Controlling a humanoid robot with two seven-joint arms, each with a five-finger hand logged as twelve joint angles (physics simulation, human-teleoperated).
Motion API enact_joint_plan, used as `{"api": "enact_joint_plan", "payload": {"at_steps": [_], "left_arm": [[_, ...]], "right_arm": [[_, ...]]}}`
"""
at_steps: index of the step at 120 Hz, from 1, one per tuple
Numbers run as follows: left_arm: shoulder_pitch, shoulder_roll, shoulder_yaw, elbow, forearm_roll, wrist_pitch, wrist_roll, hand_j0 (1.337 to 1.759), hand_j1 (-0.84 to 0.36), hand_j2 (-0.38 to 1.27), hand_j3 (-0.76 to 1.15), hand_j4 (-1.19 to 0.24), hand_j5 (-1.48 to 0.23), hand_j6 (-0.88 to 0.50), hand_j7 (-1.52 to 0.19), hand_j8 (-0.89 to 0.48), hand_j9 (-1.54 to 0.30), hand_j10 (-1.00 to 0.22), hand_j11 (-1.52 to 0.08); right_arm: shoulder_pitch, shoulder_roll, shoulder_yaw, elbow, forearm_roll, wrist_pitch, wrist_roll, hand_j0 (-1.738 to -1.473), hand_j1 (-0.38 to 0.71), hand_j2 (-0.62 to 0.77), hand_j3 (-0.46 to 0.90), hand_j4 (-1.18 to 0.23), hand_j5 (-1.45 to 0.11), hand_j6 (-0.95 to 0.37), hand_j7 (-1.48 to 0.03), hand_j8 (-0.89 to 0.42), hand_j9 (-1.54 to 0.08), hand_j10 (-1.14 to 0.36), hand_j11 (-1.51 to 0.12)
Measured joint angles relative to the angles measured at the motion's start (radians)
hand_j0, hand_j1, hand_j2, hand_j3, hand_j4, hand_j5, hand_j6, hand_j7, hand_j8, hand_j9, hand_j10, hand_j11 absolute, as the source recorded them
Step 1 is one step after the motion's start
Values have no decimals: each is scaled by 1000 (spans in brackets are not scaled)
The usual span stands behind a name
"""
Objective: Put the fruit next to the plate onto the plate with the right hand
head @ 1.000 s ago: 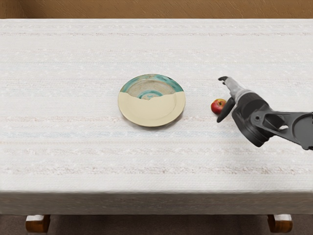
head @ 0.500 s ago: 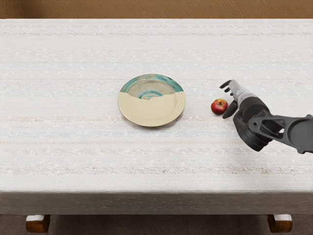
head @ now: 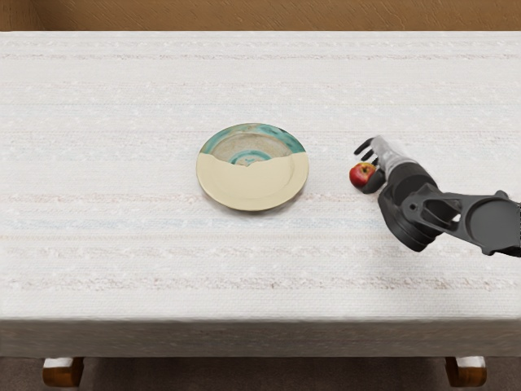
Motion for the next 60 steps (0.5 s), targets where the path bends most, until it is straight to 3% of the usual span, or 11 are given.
{"api": "enact_joint_plan", "payload": {"at_steps": [19,34,60], "left_arm": [[0,0,0,0,0,0,0,1658,341,2,0,-7,-9,-7,-9,-7,-9,-7,-9],[0,0,0,0,0,0,0,1658,341,1,0,-7,-9,-7,-9,-7,-9,-7,-9],[0,0,0,0,0,0,0,1658,341,1,0,-7,-9,-7,-9,-7,-9,-7,-9]], "right_arm": [[2,13,0,1,1,7,0,-1658,189,-92,0,-451,-589,-453,-587,-449,-589,-452,-588],[6,13,1,2,-3,31,-1,-1657,232,-71,0,-517,-630,-481,-648,-404,-654,-504,-652],[8,10,21,10,2,49,-1,-1656,235,11,0,-548,-690,-495,-699,-400,-704,-540,-703]]}}
